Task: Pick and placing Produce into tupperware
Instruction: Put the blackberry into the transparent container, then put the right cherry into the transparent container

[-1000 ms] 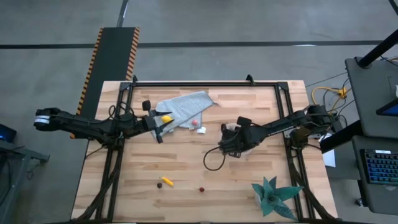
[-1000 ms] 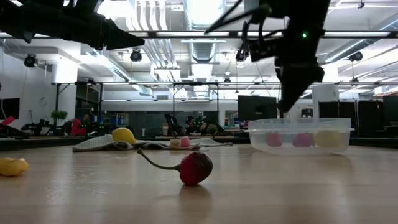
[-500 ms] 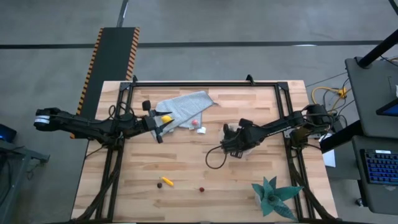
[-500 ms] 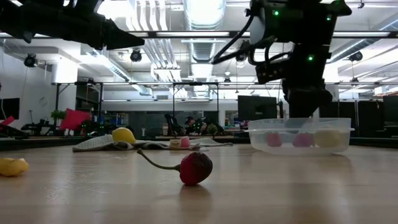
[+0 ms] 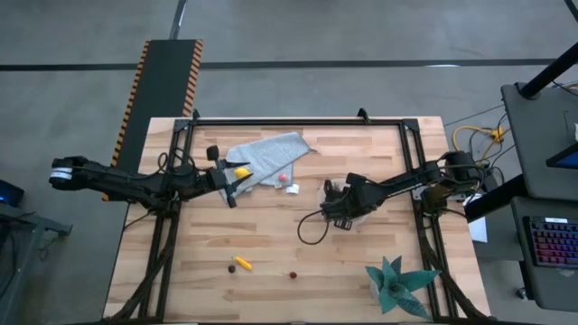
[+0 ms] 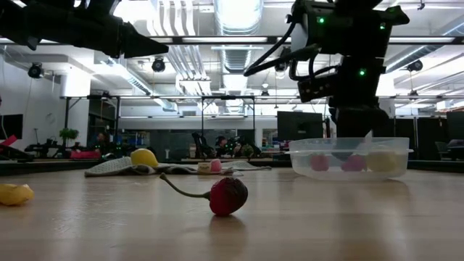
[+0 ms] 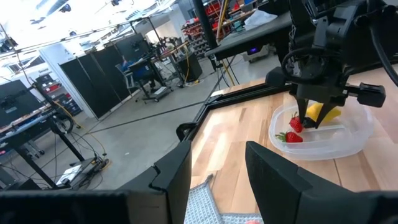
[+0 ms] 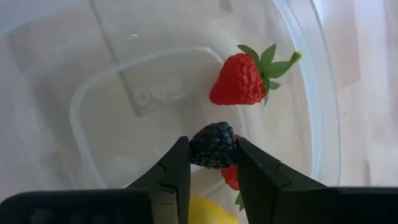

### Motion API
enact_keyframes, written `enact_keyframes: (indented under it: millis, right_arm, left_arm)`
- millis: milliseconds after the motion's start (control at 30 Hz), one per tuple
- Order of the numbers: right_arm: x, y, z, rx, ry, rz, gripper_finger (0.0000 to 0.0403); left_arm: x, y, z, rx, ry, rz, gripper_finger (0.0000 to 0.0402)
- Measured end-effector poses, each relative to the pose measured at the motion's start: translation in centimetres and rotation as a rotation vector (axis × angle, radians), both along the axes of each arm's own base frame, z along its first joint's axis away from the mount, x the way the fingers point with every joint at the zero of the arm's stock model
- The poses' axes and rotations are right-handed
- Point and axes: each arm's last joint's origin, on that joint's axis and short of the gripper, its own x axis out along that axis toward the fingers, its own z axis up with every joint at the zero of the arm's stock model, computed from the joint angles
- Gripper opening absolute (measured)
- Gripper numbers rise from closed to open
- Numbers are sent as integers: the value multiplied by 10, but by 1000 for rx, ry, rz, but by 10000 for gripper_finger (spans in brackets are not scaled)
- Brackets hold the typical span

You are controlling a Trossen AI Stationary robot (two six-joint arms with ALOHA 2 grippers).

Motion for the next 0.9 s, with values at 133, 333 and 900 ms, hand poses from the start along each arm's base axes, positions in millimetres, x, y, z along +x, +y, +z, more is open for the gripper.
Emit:
enact_keyframes:
  millis: [133,333,900]
  right_arm:
    - [0,0,0,0,-2,-3,110]
    - [0,0,0,1,-8,-6,121]
    - [2,0,0,-3,-30,-10,161]
  left_arm:
    - [0,0,0,0,0,0,137]
    - [0,0,0,0,0,0,137]
    - [0,0,0,0,0,0,137]
